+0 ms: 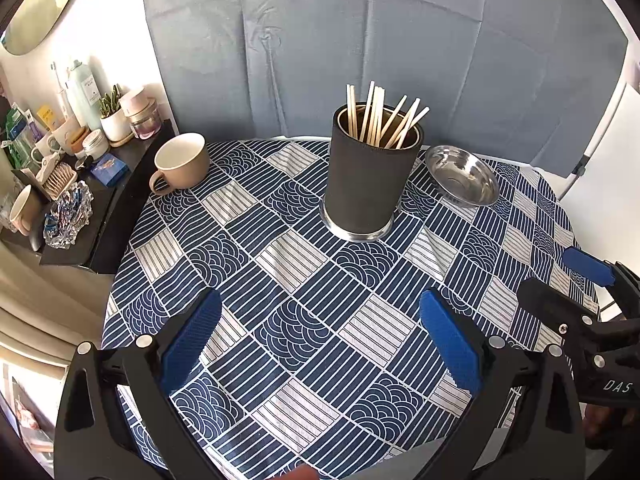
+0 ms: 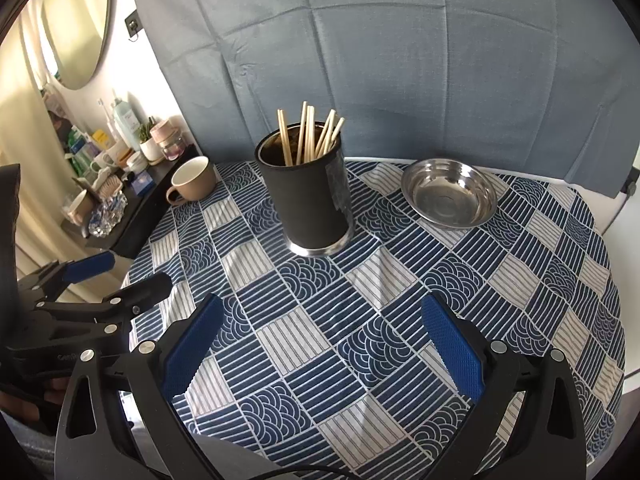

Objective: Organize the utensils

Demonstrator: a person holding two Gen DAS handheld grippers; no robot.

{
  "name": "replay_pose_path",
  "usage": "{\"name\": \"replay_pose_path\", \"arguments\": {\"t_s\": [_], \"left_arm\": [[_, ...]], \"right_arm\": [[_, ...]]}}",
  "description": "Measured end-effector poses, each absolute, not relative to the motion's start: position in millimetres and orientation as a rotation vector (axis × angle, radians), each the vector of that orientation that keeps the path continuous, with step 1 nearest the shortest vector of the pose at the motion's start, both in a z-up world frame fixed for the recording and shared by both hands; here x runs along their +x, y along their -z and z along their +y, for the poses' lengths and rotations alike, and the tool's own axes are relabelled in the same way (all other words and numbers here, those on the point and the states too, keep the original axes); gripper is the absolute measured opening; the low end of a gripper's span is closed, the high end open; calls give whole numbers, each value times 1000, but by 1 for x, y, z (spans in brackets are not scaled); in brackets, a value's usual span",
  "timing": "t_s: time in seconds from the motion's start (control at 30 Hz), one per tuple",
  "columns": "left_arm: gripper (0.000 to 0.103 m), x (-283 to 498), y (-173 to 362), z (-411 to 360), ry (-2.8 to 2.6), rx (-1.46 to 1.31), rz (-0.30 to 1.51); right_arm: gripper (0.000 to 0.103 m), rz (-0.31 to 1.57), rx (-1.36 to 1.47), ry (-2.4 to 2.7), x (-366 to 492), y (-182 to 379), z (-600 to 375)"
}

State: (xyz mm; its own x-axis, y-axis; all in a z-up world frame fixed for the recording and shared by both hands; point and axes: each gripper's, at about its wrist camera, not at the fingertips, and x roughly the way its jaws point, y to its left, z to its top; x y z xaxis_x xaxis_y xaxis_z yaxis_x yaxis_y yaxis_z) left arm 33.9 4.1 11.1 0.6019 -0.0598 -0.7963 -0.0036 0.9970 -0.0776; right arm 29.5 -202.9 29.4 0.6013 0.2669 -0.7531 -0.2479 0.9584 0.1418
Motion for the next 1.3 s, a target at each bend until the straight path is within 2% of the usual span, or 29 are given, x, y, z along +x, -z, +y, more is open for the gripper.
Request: {"name": "replay_pose_path", "arguments": {"t_s": [1.3], "left_arm": [[97, 33, -7, 4, 42, -70, 950]], "right_arm": [[95, 857, -31, -277, 23, -34, -198]]}}
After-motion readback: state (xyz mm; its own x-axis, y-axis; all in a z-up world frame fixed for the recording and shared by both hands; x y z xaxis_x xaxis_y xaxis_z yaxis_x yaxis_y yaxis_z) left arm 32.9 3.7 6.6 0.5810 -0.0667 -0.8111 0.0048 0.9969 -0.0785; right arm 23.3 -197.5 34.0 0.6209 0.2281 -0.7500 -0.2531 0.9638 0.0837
